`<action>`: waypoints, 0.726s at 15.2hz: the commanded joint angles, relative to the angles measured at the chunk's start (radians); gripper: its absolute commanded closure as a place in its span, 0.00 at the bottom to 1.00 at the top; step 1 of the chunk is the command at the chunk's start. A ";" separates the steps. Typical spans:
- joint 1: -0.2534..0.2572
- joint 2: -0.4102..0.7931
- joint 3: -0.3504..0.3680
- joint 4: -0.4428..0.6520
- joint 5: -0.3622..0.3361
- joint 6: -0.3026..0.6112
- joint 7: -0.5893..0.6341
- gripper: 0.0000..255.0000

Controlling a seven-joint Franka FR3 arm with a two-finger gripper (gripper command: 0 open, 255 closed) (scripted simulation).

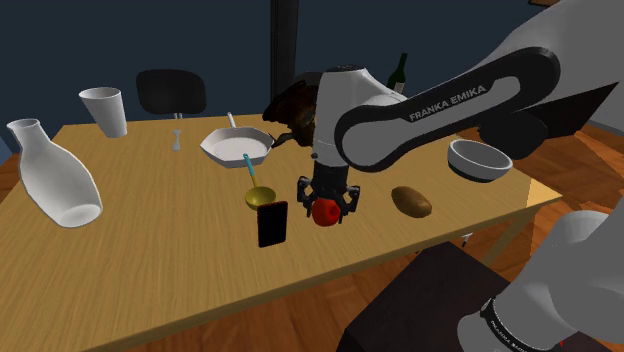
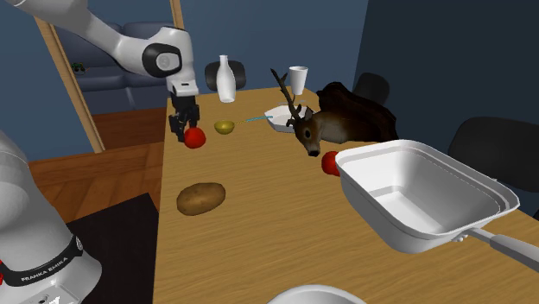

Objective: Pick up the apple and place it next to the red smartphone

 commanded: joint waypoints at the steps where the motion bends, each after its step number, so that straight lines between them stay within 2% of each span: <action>1: 0.000 -0.017 -0.002 0.014 0.003 -0.031 -0.002 1.00; 11: -0.001 -0.079 -0.011 0.093 0.011 -0.172 -0.007 1.00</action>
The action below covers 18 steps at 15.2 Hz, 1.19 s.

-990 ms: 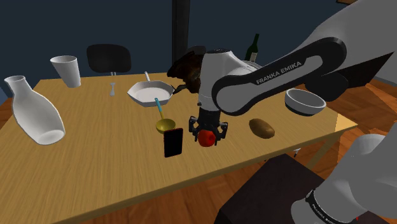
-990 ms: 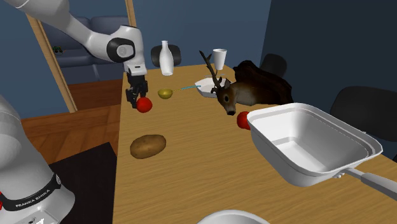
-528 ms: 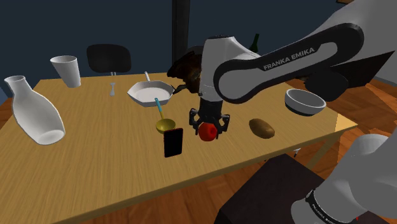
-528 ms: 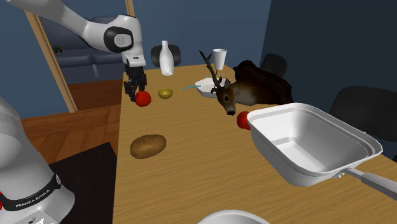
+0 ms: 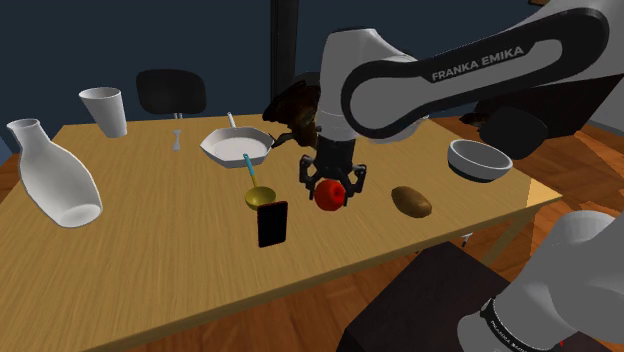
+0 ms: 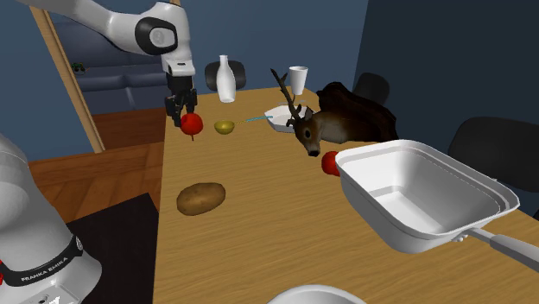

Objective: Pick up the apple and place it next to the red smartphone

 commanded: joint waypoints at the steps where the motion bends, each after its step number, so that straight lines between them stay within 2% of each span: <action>1: 0.000 -0.008 -0.001 0.022 0.000 -0.030 0.001 1.00; 18: -0.004 -0.056 -0.015 0.206 0.000 -0.262 0.004 1.00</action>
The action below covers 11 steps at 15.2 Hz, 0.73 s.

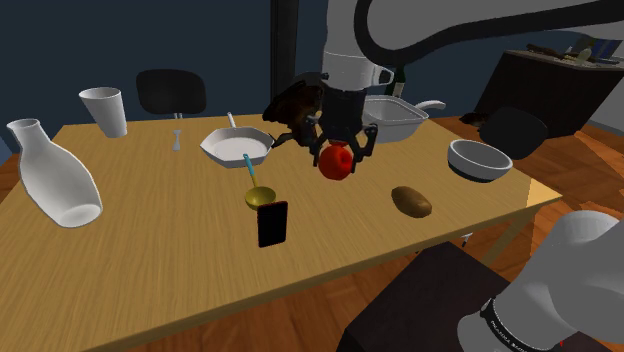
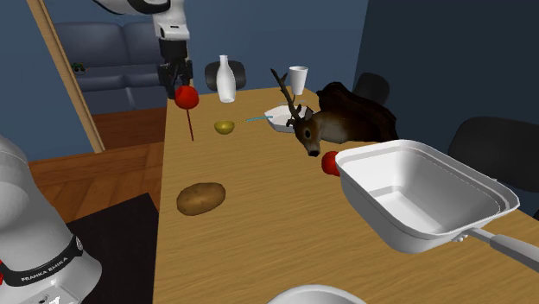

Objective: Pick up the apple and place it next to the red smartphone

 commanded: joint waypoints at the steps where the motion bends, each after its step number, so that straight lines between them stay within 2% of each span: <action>1: -0.001 -0.002 -0.002 0.029 -0.001 -0.031 0.001 1.00; 3: -0.001 -0.003 -0.003 0.052 -0.002 -0.056 0.002 1.00; 11: 0.033 0.321 0.066 0.405 -0.078 -0.088 0.130 1.00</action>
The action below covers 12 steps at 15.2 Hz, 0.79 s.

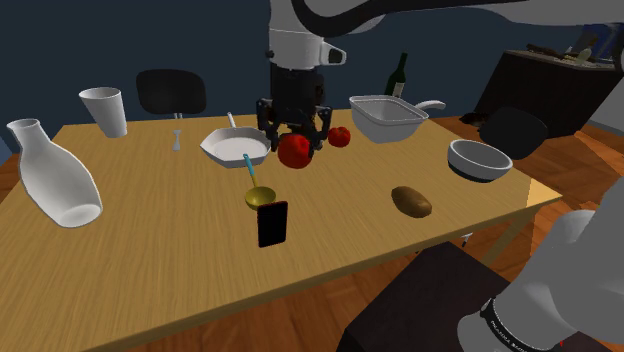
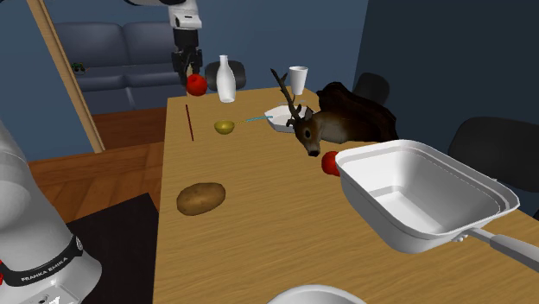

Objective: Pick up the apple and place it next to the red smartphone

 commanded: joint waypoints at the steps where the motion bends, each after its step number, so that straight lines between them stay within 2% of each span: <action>1: 0.015 0.091 0.014 0.109 -0.027 -0.021 0.034 1.00; 6: 0.079 0.329 0.030 0.424 -0.101 -0.107 0.104 1.00; 10: 0.158 0.553 0.025 0.764 -0.163 -0.228 0.139 1.00; 12: 0.152 0.539 0.023 0.715 -0.159 -0.192 0.138 1.00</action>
